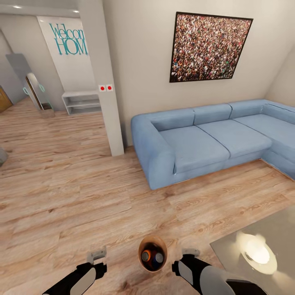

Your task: Put the three can of soda from the living room inside the tash can in the kitchen.

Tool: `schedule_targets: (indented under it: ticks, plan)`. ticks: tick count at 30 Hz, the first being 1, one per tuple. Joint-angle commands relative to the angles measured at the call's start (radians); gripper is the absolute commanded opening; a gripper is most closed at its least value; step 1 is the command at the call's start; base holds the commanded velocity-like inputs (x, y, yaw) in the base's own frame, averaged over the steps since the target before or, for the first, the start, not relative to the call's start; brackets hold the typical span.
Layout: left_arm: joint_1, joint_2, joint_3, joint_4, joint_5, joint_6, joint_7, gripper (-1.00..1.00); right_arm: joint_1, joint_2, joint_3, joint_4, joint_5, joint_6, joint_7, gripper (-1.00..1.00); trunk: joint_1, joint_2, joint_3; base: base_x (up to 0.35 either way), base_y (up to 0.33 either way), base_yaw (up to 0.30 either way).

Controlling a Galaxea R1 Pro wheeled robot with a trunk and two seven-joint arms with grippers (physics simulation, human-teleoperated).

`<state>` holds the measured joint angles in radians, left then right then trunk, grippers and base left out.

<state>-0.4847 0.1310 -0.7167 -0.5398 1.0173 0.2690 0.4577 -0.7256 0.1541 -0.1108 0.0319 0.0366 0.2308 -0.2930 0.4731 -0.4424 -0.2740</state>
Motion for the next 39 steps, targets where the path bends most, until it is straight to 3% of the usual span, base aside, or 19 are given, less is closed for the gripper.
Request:
schedule_targets:
  ticks: [1, 9, 13, 21, 25, 39]
  plan:
    - [0.003, -0.001, -0.002, 0.002, 0.0, -0.001, 0.0, 1.0, 0.003, 0.0, 0.0, 0.001, 0.0, -0.002, 0.0, 1.0, -0.004, 0.007, 0.003, 0.0, 0.0, 0.0]
    - [0.033, -0.03, -0.059, 0.096, -0.001, -0.117, -0.003, 1.0, 0.047, -0.003, 0.0, -0.002, 0.001, -0.015, 0.0, 1.0, -0.023, 0.042, 0.019, 0.0, 0.0, 0.0]
    - [0.046, -0.041, -0.074, 0.124, 0.002, -0.18, -0.05, 1.0, 0.06, -0.005, 0.0, -0.002, 0.001, -0.016, 0.0, 1.0, -0.023, 0.042, 0.019, 0.0, 0.0, 0.0]
    - [0.056, -0.045, -0.078, 0.18, 0.003, -0.229, -0.123, 1.0, 0.072, -0.008, 0.001, -0.001, 0.001, -0.042, 0.0, 1.0, -0.023, 0.042, 0.019, 0.0, 0.0, 0.0]
    - [0.058, -0.045, -0.079, 0.19, 0.003, -0.241, -0.129, 1.0, 0.076, -0.011, 0.002, 0.004, 0.002, -0.087, 0.0, 1.0, -0.023, 0.042, 0.019, 0.0, 0.0, 0.0]
    - [0.09, -0.045, -0.079, 0.193, 0.005, -0.278, -0.131, 1.0, 0.105, -0.018, 0.001, -0.001, 0.002, -0.107, 0.0, 1.0, -0.023, 0.042, 0.019, 0.0, 0.0, 0.0]
